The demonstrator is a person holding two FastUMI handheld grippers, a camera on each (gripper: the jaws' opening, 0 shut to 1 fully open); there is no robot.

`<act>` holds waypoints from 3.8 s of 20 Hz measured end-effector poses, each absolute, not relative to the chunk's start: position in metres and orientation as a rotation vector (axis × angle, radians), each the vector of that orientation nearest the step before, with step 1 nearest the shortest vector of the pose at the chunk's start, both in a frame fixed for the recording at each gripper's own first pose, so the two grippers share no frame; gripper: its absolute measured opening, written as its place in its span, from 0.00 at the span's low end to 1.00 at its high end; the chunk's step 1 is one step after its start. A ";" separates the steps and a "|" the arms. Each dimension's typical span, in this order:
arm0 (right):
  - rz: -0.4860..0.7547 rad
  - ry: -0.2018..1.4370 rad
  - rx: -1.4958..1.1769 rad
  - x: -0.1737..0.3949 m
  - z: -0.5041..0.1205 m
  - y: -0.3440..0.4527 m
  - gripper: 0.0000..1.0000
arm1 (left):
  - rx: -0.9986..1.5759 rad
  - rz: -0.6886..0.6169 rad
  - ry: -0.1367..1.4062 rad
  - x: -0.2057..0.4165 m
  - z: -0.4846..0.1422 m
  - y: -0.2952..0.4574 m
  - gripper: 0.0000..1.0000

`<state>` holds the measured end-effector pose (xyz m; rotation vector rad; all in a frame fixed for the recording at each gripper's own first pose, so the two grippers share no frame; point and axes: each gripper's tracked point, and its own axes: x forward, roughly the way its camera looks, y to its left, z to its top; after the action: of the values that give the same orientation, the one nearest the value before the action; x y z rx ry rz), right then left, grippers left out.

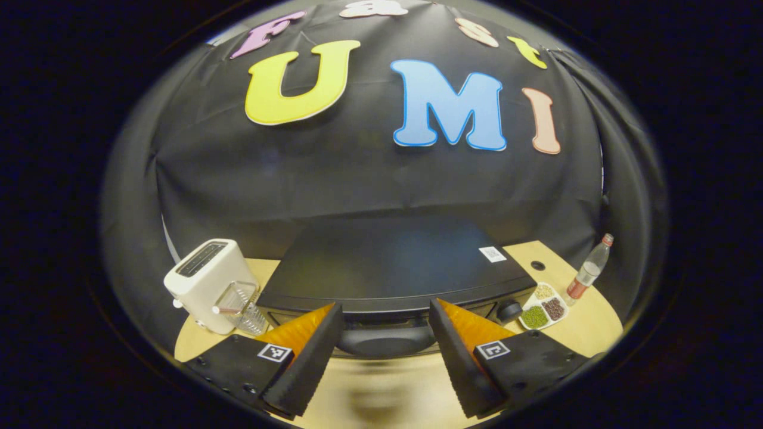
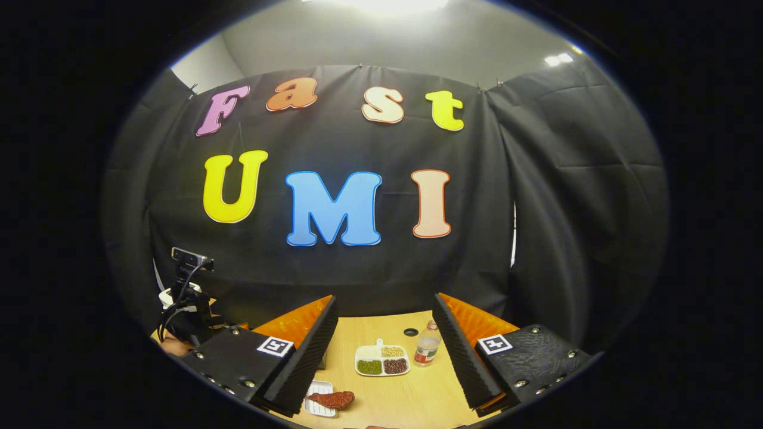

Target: Open the electric oven with the left hand, put the food in, and close the electric oven.

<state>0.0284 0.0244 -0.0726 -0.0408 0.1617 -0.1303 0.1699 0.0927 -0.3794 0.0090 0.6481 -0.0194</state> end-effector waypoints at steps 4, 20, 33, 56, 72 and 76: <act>-0.140 0.165 -0.048 0.032 -0.074 0.024 0.97 | 0.030 -0.020 0.683 0.173 -0.400 0.096 0.97; -0.078 0.134 -0.053 0.027 -0.061 0.040 0.97 | 0.013 -0.009 0.707 0.127 -0.401 0.093 0.95; -0.067 0.095 -0.050 0.018 -0.048 0.034 0.97 | 0.022 -0.028 0.740 0.072 -0.421 0.089 0.95; -0.053 0.149 0.017 -0.005 -0.072 0.060 0.97 | -0.012 -0.013 0.545 0.056 -0.335 0.133 0.95; 0.154 0.812 0.565 0.038 -0.320 0.054 0.94 | 0.043 0.070 0.177 0.057 -0.114 0.124 0.99; 0.187 0.925 0.679 0.035 -0.372 0.063 0.94 | 0.055 0.091 0.188 0.052 -0.109 0.116 0.99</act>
<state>0.0354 0.0630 -0.3725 0.6790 0.9246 0.1865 0.0516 0.1158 -0.1086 0.0554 0.1878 0.0909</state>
